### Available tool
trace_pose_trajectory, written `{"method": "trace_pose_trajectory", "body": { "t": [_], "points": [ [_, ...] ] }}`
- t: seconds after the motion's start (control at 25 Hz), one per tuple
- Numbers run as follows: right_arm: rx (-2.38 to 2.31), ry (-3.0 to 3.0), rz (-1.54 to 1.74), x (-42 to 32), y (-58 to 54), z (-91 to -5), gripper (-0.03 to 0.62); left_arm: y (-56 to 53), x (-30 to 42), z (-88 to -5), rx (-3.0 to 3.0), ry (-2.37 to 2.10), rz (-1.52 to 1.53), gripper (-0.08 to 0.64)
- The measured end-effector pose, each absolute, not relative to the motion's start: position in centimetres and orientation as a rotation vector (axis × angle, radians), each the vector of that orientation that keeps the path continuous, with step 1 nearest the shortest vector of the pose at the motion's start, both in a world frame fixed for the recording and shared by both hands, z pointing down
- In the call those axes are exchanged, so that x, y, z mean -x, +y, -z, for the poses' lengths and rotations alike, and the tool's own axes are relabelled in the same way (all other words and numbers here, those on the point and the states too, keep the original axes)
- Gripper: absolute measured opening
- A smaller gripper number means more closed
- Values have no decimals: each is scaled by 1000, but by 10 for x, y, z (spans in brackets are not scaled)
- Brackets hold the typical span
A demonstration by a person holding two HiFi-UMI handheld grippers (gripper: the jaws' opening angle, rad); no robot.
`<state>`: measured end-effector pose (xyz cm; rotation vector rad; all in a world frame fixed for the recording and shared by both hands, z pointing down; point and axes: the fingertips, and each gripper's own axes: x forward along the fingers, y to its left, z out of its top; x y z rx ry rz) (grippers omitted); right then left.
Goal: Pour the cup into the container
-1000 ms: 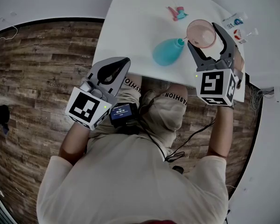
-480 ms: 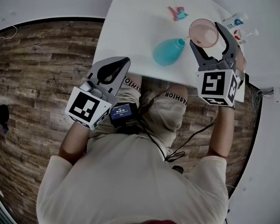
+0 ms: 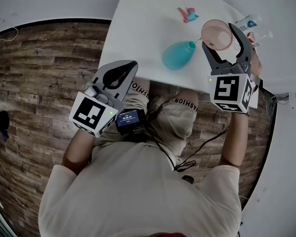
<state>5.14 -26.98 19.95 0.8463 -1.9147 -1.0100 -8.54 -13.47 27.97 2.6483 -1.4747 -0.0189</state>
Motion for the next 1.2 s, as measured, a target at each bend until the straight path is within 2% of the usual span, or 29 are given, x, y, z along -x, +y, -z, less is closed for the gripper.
{"method": "trace_pose_trajectory", "body": {
  "t": [1.2],
  "points": [
    [-869, -1860, 1068, -56, -271, -186, 368, -133, 86, -278, -2647, -1476, 18, 11]
  ]
}}
